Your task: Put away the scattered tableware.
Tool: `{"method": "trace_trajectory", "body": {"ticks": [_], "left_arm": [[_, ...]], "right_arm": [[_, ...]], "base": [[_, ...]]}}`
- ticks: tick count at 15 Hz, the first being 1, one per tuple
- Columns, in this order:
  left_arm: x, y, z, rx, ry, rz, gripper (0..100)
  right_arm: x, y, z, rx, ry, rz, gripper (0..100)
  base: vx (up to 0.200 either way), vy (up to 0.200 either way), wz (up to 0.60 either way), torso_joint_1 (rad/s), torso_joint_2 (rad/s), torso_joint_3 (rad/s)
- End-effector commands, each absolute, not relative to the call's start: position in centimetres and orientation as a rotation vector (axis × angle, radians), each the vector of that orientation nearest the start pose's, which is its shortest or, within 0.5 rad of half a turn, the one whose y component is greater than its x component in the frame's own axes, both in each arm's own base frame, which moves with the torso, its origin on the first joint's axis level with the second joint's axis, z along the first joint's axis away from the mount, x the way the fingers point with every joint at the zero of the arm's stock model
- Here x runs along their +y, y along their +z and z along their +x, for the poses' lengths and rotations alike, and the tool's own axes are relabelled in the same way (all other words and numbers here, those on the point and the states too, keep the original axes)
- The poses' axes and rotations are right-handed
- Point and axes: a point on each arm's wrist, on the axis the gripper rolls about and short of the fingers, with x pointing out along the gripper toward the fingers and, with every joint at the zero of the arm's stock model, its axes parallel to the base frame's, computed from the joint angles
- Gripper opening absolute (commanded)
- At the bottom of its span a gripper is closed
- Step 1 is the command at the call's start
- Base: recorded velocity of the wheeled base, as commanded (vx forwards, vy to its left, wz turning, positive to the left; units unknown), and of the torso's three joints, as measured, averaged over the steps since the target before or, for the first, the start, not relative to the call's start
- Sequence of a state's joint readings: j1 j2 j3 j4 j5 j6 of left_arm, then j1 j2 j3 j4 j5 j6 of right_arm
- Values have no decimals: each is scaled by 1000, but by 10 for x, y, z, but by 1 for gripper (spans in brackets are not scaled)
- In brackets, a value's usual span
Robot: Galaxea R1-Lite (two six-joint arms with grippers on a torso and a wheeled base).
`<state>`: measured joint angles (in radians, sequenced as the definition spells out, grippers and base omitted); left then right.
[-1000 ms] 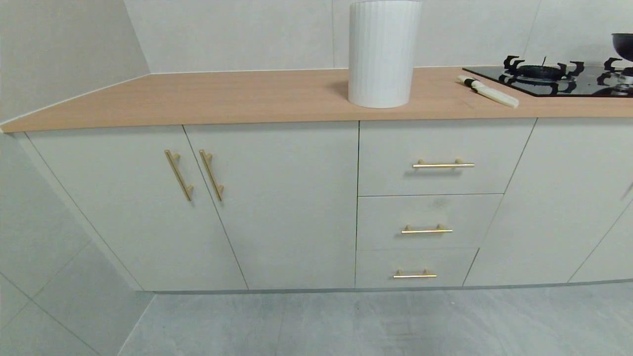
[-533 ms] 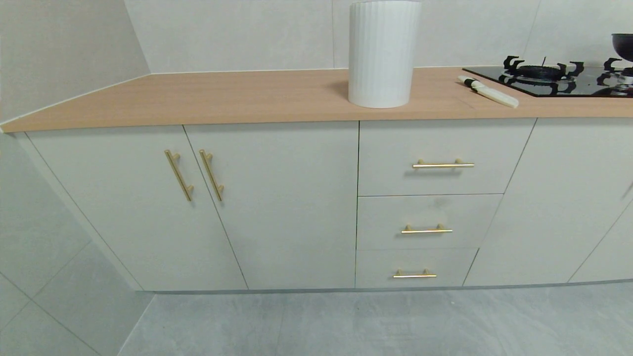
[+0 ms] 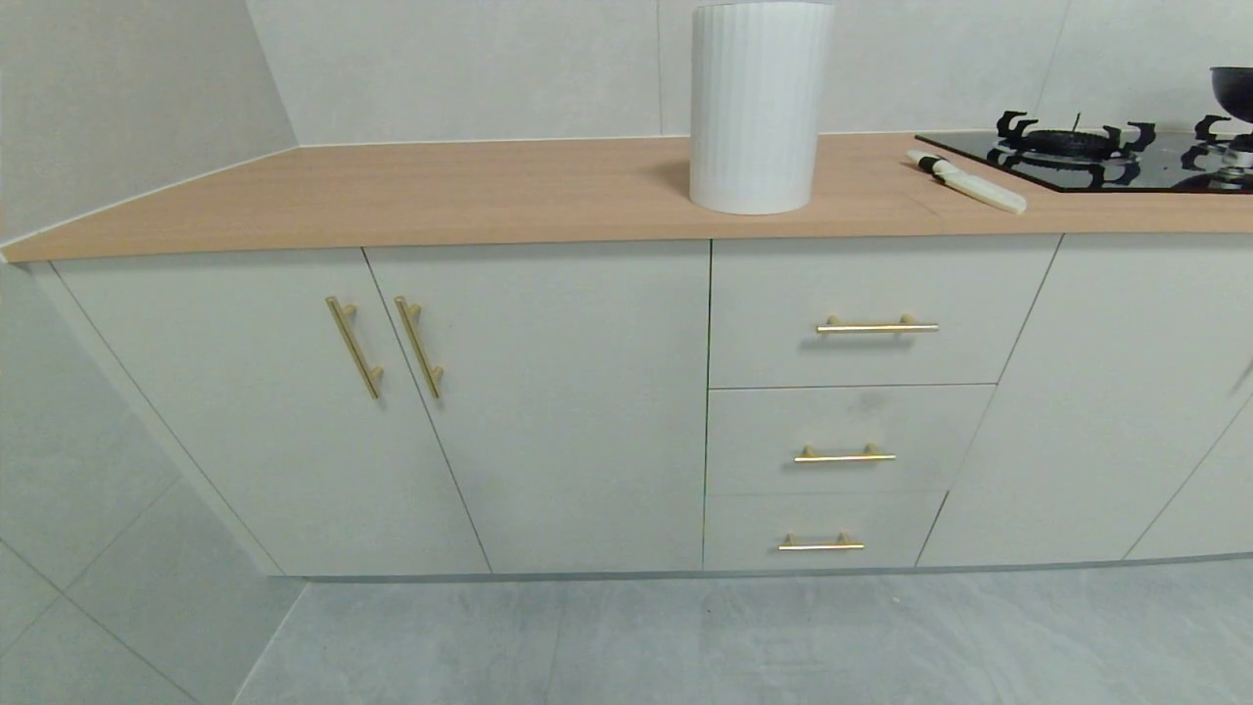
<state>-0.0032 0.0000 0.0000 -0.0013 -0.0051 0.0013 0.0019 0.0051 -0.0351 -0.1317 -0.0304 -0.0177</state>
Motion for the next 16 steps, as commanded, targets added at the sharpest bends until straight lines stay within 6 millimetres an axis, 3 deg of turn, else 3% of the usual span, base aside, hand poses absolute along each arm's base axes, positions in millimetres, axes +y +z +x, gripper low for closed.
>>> {"method": "trace_trajectory", "body": {"ticks": [1, 7, 16], "left_arm": [[0, 76, -23, 0, -9, 2, 100], [0, 76, -23, 0, -8, 2, 100], [0, 76, -23, 0, -11, 6, 100]], "right_arm": [[0, 88, -24, -121, 10, -16, 100], [1, 75, -23, 3, 52, -20, 100], [1, 75, -23, 3, 52, -18, 100]], "base": [[0, 0, 0, 0, 0, 0], [0, 0, 0, 0, 0, 0], [0, 0, 0, 0, 0, 0]]}}
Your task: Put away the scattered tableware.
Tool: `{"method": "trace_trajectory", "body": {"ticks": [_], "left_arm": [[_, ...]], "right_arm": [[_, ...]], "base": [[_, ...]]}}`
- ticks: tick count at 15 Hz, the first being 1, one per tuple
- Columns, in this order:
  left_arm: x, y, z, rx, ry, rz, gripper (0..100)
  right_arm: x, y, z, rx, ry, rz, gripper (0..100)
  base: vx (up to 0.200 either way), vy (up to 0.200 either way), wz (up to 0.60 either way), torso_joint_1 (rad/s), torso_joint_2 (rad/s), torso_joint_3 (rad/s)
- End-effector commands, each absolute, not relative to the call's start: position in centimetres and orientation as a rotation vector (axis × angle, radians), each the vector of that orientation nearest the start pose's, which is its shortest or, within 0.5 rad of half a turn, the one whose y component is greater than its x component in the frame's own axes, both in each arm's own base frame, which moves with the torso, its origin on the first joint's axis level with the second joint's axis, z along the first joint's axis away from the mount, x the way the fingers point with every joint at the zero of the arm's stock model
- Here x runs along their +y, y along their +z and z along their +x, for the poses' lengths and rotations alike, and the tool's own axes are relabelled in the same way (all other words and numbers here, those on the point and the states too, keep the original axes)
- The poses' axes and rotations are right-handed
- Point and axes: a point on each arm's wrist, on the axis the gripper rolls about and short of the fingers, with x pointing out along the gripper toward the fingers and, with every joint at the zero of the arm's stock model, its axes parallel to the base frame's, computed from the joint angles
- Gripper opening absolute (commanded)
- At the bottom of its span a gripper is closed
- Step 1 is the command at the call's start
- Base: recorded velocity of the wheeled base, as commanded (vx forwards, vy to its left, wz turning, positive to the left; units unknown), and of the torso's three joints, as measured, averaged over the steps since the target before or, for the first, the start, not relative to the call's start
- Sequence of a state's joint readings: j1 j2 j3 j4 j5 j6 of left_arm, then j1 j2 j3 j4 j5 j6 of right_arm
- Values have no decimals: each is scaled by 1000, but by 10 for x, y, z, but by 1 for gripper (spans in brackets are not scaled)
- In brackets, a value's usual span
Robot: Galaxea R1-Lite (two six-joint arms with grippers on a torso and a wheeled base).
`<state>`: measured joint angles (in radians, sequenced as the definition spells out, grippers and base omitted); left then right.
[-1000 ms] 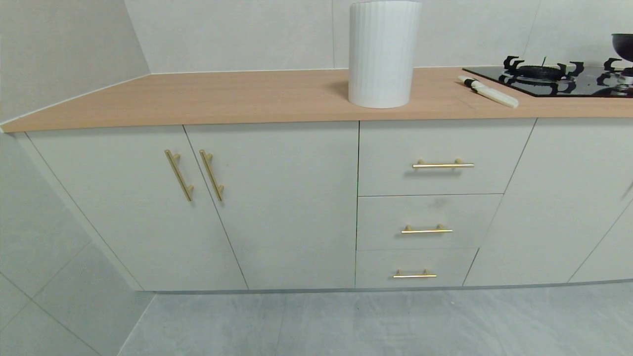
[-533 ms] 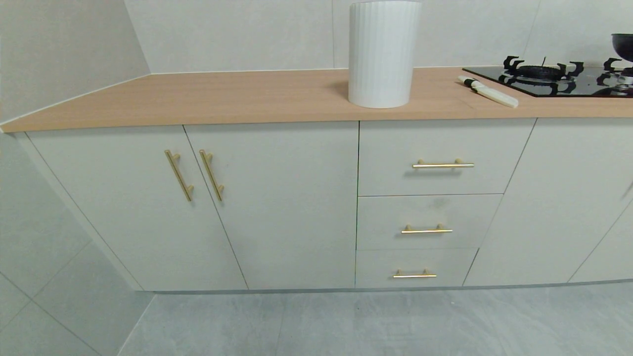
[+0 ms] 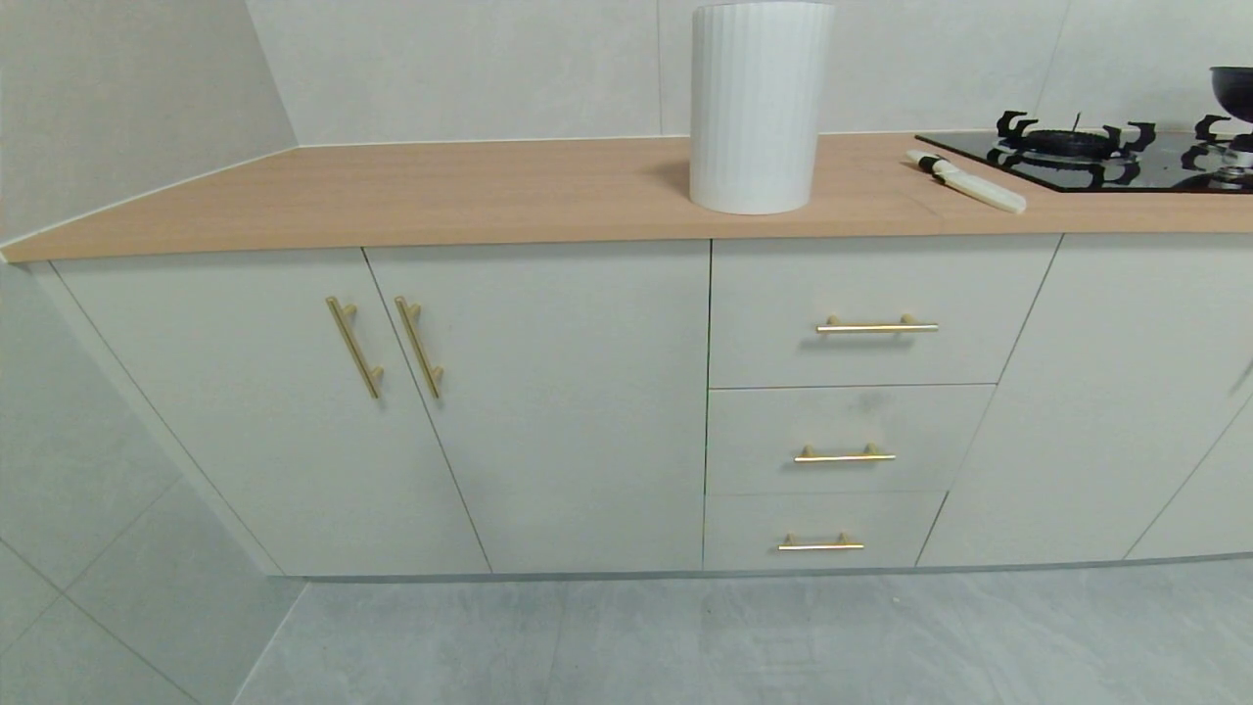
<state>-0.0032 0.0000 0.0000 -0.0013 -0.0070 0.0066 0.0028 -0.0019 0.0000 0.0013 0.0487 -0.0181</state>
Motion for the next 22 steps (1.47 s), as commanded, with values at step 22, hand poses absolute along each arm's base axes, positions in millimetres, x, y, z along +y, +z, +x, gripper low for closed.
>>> {"method": "trace_trajectory", "body": {"ticks": [22], "left_arm": [[0, 76, -23, 0, -11, 6, 100]], "right_arm": [[1, 75, -23, 3, 52, -15, 100]], "base": [[164, 0, 0, 3, 1, 3]]}}
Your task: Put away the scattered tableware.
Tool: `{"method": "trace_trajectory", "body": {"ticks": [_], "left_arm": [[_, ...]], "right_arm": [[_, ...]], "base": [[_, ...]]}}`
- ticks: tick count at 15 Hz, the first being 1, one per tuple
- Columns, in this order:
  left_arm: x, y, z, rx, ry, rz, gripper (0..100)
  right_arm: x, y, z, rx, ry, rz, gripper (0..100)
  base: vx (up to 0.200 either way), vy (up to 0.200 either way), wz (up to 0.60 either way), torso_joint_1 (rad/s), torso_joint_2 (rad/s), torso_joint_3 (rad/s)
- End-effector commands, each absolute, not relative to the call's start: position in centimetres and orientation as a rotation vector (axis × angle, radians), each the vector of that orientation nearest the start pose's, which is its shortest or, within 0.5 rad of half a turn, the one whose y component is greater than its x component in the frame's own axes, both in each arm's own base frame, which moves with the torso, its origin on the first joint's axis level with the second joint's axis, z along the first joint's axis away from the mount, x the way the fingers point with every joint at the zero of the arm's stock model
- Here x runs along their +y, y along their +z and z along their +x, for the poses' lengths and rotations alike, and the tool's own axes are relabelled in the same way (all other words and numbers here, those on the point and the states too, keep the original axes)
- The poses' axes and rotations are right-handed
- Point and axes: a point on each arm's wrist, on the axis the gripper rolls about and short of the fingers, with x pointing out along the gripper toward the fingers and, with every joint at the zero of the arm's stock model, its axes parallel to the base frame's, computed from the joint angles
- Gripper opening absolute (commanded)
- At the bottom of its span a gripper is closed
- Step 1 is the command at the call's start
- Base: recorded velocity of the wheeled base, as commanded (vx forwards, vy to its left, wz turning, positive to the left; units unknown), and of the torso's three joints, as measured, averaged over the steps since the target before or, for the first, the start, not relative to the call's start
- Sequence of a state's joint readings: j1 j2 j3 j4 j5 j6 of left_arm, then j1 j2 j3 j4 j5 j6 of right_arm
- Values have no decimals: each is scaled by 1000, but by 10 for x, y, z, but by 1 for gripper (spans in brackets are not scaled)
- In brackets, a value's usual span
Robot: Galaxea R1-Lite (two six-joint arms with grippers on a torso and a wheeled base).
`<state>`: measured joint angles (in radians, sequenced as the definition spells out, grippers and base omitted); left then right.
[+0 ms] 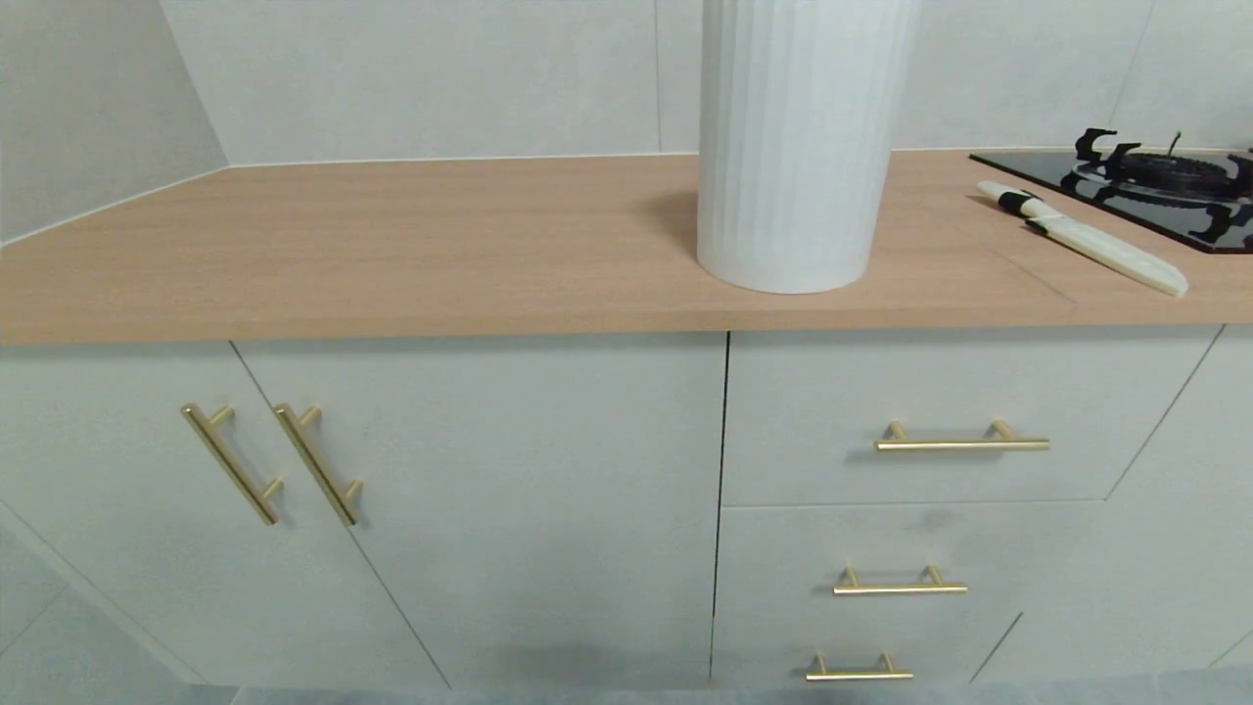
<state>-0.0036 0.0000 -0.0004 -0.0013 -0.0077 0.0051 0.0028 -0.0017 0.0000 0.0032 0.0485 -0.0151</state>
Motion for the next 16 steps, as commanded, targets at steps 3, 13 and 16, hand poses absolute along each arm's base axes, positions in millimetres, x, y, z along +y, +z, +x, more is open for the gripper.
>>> {"method": "trace_trajectory", "body": {"ticks": [3, 13, 16], "left_arm": [[0, 76, -23, 0, -11, 6, 100], [0, 76, -23, 0, -11, 5, 100], [0, 76, -23, 0, -11, 6, 100]], "right_arm": [[1, 75, -23, 3, 52, -15, 100], [1, 75, -23, 3, 52, -15, 100], [1, 75, -23, 3, 52, -15, 100]], "base": [[200, 0, 0, 1, 7, -1], [0, -40, 0, 0, 1, 0], [0, -200, 0, 2, 2, 2]]}}
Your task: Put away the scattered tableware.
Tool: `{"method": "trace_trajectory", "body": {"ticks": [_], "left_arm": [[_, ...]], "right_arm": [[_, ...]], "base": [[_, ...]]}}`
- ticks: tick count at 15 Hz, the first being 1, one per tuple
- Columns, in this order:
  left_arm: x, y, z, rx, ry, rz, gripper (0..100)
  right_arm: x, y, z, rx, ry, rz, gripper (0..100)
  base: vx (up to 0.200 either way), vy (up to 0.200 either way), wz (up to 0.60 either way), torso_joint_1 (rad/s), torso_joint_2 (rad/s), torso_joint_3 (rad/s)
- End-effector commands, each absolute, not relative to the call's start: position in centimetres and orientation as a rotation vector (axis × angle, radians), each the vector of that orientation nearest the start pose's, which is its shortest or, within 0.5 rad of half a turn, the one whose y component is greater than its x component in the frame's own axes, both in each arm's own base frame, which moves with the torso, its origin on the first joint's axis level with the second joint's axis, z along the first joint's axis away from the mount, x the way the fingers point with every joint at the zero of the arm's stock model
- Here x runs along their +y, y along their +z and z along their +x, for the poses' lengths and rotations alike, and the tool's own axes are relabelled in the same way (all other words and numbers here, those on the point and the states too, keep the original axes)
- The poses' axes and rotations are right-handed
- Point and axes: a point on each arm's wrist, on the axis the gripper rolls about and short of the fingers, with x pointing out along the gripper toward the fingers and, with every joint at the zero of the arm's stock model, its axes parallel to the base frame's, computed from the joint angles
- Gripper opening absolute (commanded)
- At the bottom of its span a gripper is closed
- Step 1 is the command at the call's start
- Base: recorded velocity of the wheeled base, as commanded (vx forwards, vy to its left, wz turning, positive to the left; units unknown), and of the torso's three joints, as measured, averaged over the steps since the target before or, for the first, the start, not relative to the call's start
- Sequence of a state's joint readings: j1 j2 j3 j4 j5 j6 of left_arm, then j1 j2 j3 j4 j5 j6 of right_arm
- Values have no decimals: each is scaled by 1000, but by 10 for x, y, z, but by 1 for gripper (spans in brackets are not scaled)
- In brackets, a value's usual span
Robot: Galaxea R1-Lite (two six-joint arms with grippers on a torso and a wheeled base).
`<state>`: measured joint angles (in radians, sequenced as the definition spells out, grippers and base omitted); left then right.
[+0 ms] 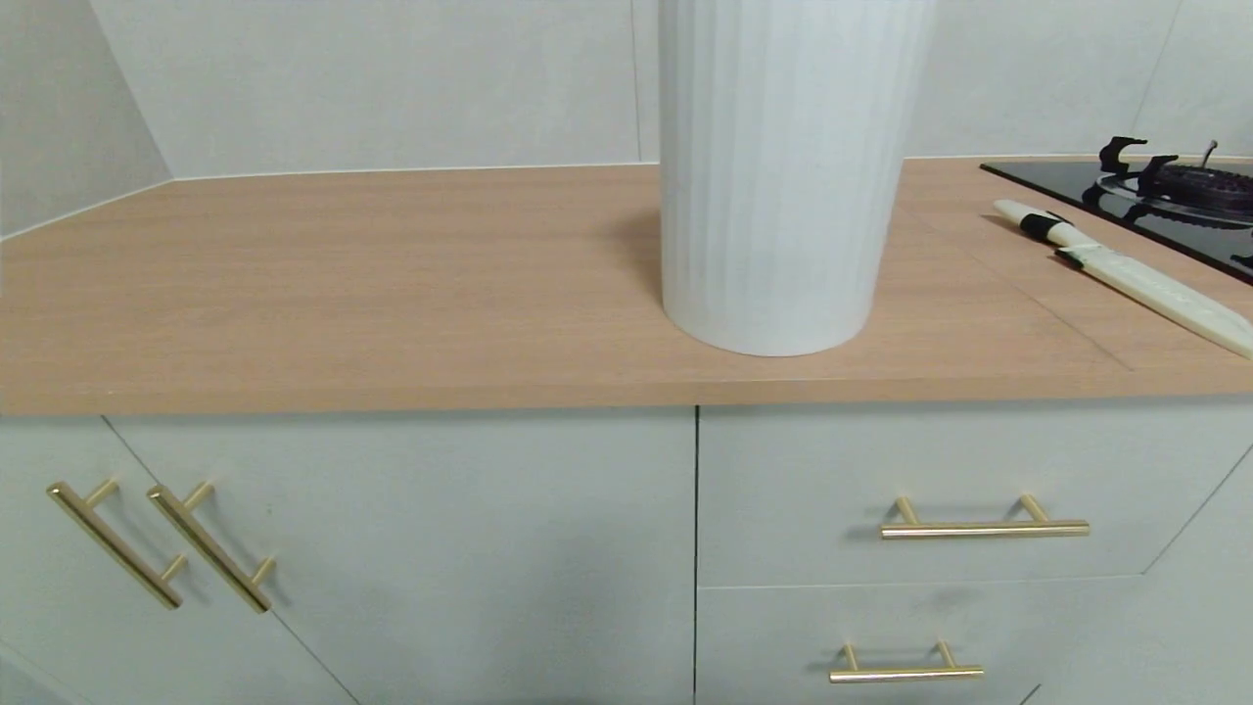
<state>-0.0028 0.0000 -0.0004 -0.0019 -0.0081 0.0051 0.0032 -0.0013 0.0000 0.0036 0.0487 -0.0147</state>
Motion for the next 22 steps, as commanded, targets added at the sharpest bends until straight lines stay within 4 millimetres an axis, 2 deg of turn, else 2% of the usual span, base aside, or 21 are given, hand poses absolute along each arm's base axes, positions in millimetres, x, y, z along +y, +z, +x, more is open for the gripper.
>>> {"method": "trace_trajectory", "body": {"ticks": [1, 2, 22], "left_arm": [[0, 76, -23, 0, -11, 6, 100], [0, 76, -23, 0, -11, 6, 100], [0, 76, -23, 0, -11, 5, 100]], "right_arm": [[1, 75, -23, 3, 52, -15, 100], [1, 75, -23, 3, 52, -15, 100], [1, 75, -23, 3, 52, -15, 100]], "base": [[0, -200, 0, -2, -2, 2], [0, -200, 0, 2, 2, 2], [0, 0, 0, 0, 0, 0]]}}
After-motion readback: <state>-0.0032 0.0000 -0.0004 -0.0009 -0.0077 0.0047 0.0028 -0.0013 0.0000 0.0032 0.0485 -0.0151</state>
